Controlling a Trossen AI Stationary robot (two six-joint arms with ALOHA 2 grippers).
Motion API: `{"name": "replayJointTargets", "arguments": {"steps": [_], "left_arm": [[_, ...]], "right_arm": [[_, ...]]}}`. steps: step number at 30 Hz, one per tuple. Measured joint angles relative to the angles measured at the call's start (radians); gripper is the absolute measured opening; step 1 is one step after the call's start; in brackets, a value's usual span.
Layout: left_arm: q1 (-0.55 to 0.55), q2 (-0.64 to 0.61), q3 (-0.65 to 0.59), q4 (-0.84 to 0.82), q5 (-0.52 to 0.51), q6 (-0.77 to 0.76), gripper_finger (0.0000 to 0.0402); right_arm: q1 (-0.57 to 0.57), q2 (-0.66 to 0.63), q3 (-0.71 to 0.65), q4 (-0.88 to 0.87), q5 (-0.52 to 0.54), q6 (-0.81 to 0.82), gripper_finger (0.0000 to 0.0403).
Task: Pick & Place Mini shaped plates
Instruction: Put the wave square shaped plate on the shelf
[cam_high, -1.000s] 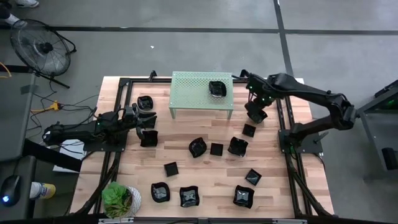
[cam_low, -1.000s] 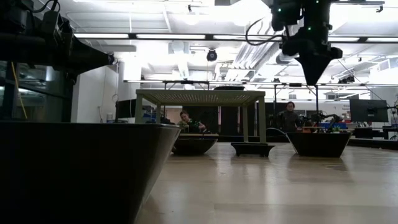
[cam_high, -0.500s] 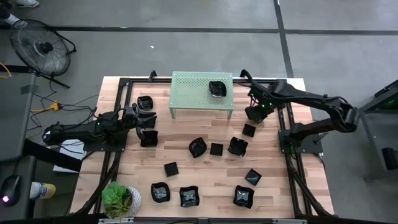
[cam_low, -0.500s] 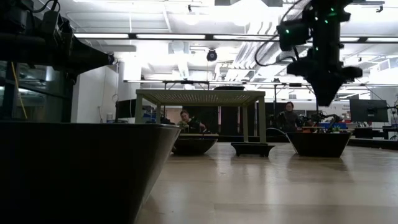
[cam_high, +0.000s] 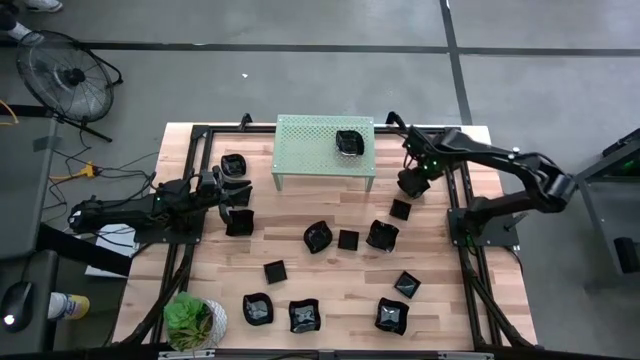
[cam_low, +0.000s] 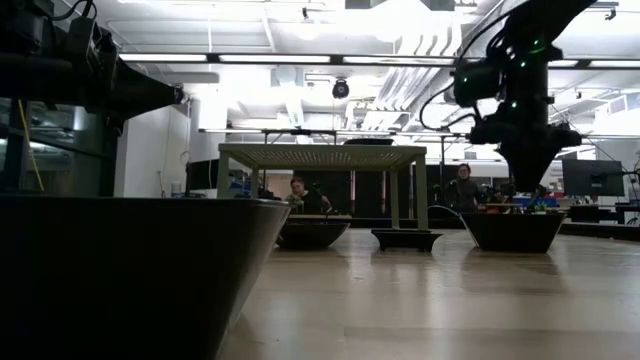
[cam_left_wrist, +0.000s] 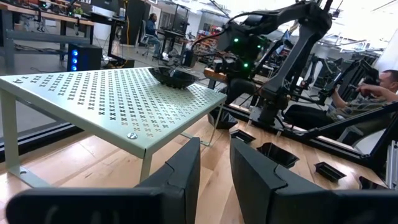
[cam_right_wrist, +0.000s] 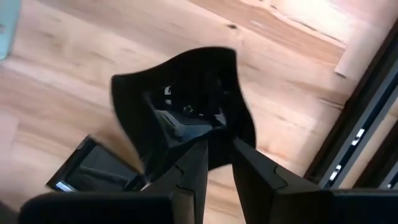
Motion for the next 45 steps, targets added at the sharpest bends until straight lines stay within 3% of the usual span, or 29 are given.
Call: {"name": "replayJointTargets", "arguments": {"steps": [5, 19, 45], "left_arm": [[0.0, 0.0, 0.0, 0.0, 0.0, 0.0, 0.0085], [0.0, 0.0, 0.0, 0.0, 0.0, 0.0, 0.0085], [0.0, 0.0, 0.0, 0.0, 0.0, 0.0, 0.0085]], "right_arm": [[-0.052, 0.08, 0.0, 0.036, -0.003, -0.029, 0.0075], [-0.129, 0.223, 0.068, 0.04, -0.022, -0.119, 0.0145], [-0.169, 0.268, 0.037, 0.051, -0.052, -0.145, 0.0138]]}}
